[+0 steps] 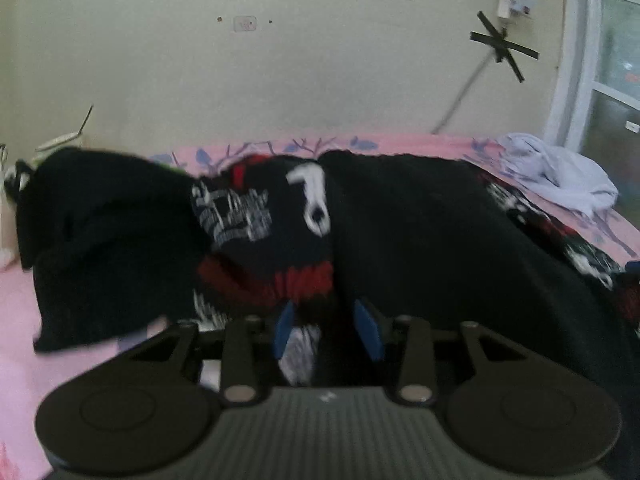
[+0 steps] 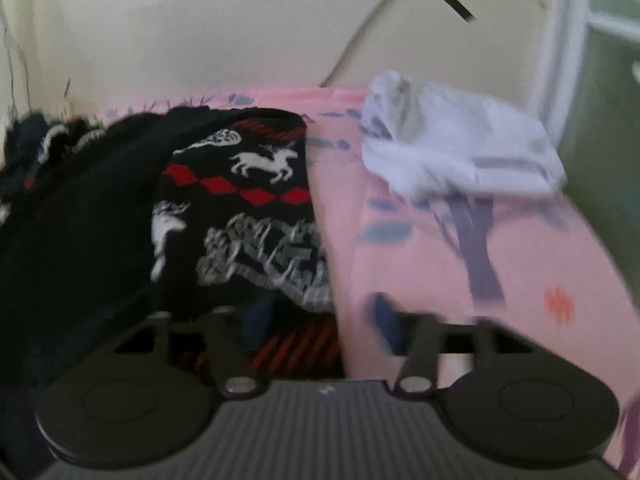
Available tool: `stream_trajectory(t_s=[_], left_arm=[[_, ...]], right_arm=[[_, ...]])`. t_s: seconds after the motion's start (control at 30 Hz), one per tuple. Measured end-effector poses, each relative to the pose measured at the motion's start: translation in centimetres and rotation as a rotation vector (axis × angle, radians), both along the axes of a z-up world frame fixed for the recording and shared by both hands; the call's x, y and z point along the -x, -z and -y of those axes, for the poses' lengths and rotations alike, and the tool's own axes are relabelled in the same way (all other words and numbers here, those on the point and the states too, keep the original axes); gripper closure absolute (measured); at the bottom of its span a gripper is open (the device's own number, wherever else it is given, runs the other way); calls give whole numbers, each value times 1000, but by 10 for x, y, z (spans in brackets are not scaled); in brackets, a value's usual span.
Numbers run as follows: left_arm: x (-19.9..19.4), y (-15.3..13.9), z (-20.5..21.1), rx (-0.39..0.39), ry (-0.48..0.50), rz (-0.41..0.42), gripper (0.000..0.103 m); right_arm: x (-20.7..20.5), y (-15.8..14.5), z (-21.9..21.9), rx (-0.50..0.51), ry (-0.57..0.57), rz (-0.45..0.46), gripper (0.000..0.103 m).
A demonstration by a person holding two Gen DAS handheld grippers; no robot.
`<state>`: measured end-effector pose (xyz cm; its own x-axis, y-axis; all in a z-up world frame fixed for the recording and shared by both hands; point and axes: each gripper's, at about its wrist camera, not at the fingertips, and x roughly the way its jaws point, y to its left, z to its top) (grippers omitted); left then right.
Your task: Fold small clothes
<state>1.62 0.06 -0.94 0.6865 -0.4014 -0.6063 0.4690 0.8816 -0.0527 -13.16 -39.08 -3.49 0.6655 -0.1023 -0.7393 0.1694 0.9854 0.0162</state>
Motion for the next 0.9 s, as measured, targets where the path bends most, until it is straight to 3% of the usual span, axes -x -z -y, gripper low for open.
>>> stream_trajectory(t_s=[0.07, 0.17, 0.27, 0.3, 0.33, 0.37, 0.4, 0.43, 0.53, 0.67, 0.77, 0.9], left_arm=[[5, -2, -2, 11, -6, -5, 64], [6, -5, -10, 31, -37, -12, 64], [8, -14, -29, 52, -89, 1, 64], [10, -17, -37, 56, -110, 5, 63], [13, -20, -45, 58, -137, 12, 61], [17, -22, -54, 58, -161, 21, 60], [22, -24, -64, 59, -192, 31, 58], [26, -25, -74, 62, -221, 38, 56], [37, -27, -104, 74, -310, 34, 55], [47, -27, -139, 91, -421, 25, 55], [60, -30, -160, 102, -478, 46, 54], [81, -35, -185, 119, -532, 77, 51]], right_arm=[[6, -7, -4, 7, 21, 5, 103], [-5, -27, 4, 218, 104, 40, 103], [-25, -37, 32, 639, 308, 88, 103], [-33, -38, 42, 707, 373, 80, 92], [-39, -44, 49, 686, 404, 72, 64], [-41, -52, 48, 634, 405, 99, 42], [-39, -58, 42, 584, 374, 148, 39], [-38, -64, 29, 521, 312, 203, 40], [-47, -68, -22, 407, 116, 233, 43], [-67, -70, -111, 259, -239, 275, 43], [-84, -69, -197, 141, -573, 268, 49], [-99, -59, -297, 69, -922, 230, 46]])
